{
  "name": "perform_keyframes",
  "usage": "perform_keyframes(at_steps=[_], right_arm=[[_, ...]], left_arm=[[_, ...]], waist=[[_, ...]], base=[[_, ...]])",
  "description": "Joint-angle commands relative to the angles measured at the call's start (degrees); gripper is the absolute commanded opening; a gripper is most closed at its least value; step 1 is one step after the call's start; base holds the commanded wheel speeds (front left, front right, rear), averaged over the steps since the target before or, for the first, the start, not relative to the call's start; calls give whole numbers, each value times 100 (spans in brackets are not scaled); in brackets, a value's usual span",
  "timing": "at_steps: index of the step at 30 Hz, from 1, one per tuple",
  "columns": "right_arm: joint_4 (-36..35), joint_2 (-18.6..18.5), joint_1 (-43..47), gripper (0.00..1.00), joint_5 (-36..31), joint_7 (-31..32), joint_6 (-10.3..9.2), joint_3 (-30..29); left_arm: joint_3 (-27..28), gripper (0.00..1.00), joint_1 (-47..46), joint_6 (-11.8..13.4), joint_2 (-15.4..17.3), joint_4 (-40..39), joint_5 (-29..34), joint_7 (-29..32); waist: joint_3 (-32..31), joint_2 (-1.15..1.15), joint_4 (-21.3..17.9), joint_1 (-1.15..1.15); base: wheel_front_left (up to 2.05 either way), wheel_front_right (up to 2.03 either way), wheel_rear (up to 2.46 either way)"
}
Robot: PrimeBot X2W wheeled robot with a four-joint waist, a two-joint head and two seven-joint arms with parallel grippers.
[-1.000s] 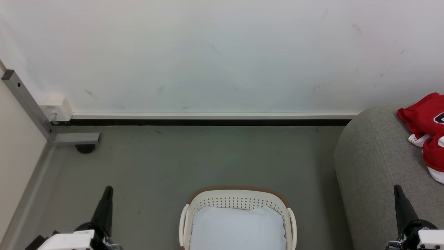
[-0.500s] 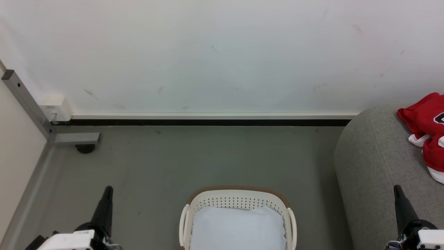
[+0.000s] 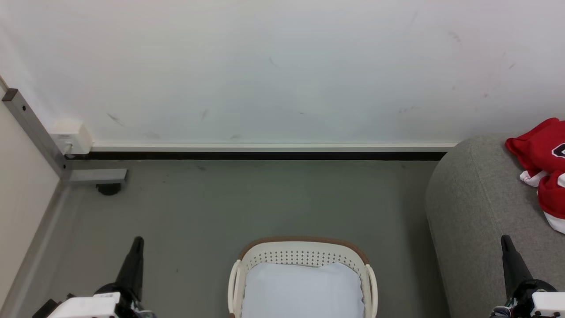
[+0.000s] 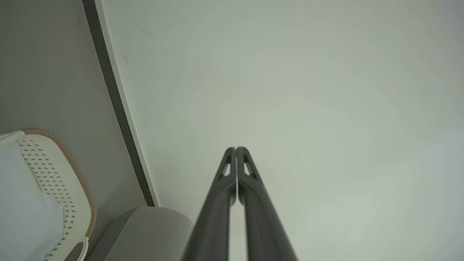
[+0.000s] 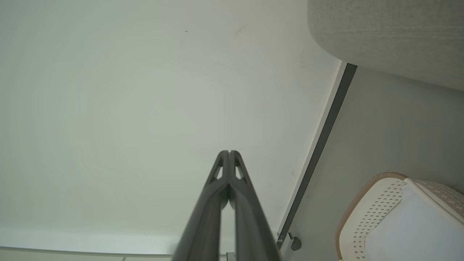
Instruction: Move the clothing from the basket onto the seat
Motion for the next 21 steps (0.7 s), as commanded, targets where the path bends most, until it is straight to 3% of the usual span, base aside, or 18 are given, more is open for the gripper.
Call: perform_keyframes(at_steps=[1, 21], right_arm=[[-21, -40, -70, 0, 3, 23, -12, -21], [-21, -40, -70, 0, 6, 21, -12, -17]], left_arm=[[20, 0, -52, -9, 11, -15, -78, 24], [20, 0, -51, -9, 11, -16, -78, 25]], waist=[[0, 0, 0, 0], [0, 0, 0, 0]], base=[[0, 0, 0], [0, 0, 0]])
